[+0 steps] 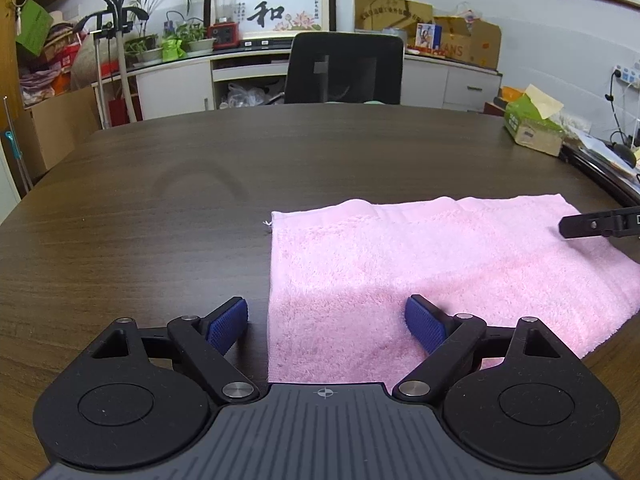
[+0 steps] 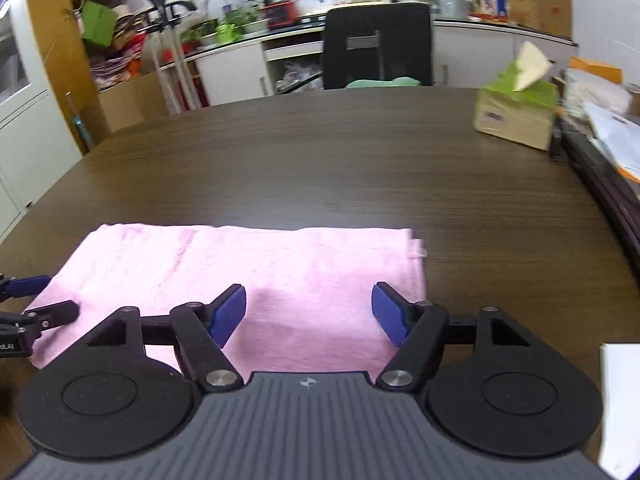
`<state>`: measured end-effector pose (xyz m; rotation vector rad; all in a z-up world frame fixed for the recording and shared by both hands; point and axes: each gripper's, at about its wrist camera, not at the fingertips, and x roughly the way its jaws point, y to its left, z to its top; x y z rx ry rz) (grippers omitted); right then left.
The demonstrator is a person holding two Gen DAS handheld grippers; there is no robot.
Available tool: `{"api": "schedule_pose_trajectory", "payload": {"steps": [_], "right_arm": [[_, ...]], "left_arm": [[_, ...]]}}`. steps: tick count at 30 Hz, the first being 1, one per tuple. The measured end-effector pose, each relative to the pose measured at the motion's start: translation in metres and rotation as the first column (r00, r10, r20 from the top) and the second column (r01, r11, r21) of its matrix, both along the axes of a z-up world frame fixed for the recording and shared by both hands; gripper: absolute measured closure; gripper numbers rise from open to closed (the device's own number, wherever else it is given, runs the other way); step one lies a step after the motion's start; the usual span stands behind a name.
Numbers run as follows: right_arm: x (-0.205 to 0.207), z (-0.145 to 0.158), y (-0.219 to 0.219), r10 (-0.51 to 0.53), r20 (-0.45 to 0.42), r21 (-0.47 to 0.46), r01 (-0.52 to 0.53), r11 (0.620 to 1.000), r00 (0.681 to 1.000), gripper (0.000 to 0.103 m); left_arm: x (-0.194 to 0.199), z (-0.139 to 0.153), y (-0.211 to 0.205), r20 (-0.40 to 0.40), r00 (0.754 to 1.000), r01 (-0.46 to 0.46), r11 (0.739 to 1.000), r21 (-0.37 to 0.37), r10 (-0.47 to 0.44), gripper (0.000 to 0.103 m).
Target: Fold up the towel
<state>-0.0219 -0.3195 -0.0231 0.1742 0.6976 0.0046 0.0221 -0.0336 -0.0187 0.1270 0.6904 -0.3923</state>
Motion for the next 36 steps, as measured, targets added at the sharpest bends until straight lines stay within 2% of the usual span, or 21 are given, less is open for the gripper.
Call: {"api": "schedule_pose_trajectory", "payload": {"steps": [3,6,8,10,14,20,26,31,36], "right_arm": [[-0.011,0.002,0.003,0.022,0.041,0.013,-0.022,1.0,0.999,0.031],[-0.023,0.004,0.01,0.109,0.06,0.061,-0.113,0.992,0.992,0.027],[-0.021,0.001,0.01,0.122,0.034,0.079,-0.124,0.989,0.992,0.027],[-0.02,-0.007,0.012,0.1,-0.007,0.043,-0.1,0.994,0.995,0.027],[-0.028,-0.005,0.01,0.074,-0.003,0.04,-0.074,0.996,0.997,0.027],[-0.041,-0.004,-0.009,0.042,0.059,0.134,-0.049,0.99,0.997,0.022],[-0.059,-0.001,-0.036,-0.111,0.12,0.165,0.09,0.982,0.987,0.017],[-0.061,-0.006,-0.047,-0.193,0.112,0.12,0.18,0.976,0.975,0.015],[-0.057,-0.011,-0.043,-0.202,0.099,0.049,0.198,0.979,0.974,0.013]], "left_arm": [[-0.001,0.001,0.0,0.002,1.0,-0.003,1.0,0.0,0.003,0.014],[-0.002,0.001,-0.001,0.012,1.0,-0.002,1.0,0.008,0.002,0.014],[-0.003,0.001,-0.002,0.018,1.0,-0.002,1.0,0.015,0.002,0.013],[-0.003,0.0,-0.003,0.022,1.0,-0.003,1.0,0.019,0.002,0.013],[-0.003,0.002,-0.002,0.032,0.999,-0.023,1.0,0.021,0.022,0.013],[0.001,0.012,0.014,0.054,0.993,-0.101,0.995,-0.011,0.101,0.014],[0.008,0.019,0.033,0.023,0.986,-0.165,0.985,-0.055,0.166,0.014],[0.012,0.019,0.043,0.01,0.977,-0.214,0.976,-0.045,0.214,0.013],[0.015,0.019,0.05,-0.014,0.973,-0.229,0.972,-0.052,0.228,0.013]]}}
